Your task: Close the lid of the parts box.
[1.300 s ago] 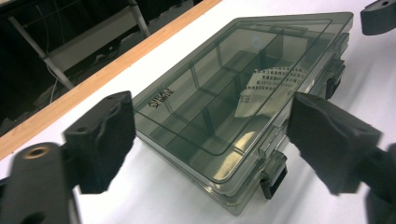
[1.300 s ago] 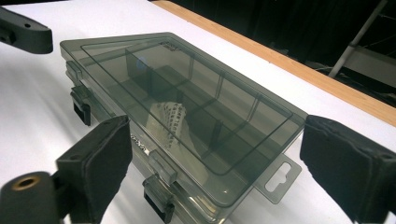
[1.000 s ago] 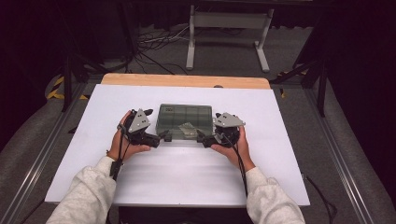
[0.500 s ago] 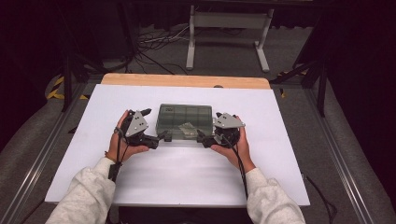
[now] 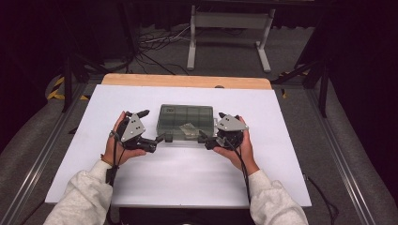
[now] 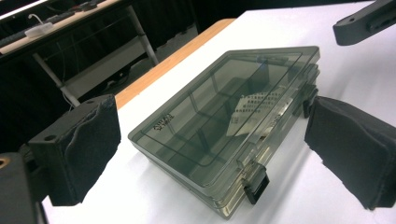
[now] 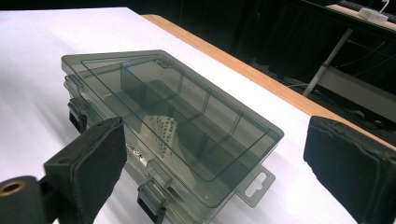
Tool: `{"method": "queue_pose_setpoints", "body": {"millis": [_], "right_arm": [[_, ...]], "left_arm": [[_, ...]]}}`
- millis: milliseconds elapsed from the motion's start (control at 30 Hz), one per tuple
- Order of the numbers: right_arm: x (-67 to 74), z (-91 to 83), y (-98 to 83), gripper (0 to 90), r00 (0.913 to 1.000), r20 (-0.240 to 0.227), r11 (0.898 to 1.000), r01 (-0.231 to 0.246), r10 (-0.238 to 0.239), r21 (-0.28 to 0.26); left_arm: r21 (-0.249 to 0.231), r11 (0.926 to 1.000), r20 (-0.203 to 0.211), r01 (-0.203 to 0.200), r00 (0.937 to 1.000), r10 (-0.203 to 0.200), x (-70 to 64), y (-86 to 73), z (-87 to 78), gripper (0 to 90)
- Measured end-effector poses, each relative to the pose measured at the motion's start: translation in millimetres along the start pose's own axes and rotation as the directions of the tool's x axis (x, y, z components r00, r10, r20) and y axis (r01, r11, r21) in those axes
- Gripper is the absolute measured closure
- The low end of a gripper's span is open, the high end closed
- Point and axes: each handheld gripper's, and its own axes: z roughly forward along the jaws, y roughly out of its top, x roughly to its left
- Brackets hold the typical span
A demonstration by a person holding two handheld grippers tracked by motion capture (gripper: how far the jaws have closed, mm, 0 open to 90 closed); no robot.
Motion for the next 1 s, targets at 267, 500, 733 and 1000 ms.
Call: {"method": "queue_pose_setpoints", "body": {"millis": [267,500,733,1000], "right_arm": [[0.4,-5.6,1.3,6.9,1.0000,0.006,1.000,0.006,-0.006,-0.003],[1.3,-10.4,0.7,6.9,0.9999,0.010,1.000,0.014,-0.014,-0.002],[0.0,-17.4,-1.2,6.9,0.9997,0.017,1.000,0.018,-0.018,-0.002],[0.4,-22.1,-3.4,6.9,0.9996,0.016,1.000,0.022,-0.022,0.004]], "left_arm": [[-0.011,0.9999,-0.004,-0.005,1.0000,0.005,-1.1,-0.6,-7.3,4.1],[-0.021,0.9998,-0.005,-0.005,1.0000,0.005,-1.8,-1.4,-14.3,4.1],[-0.019,0.9998,-0.007,-0.006,1.0000,0.006,-2.1,-2.7,-20.9,4.0],[-0.009,0.9998,-0.015,-0.016,0.9998,0.016,-1.7,-6.9,-26.8,4.0]]}}
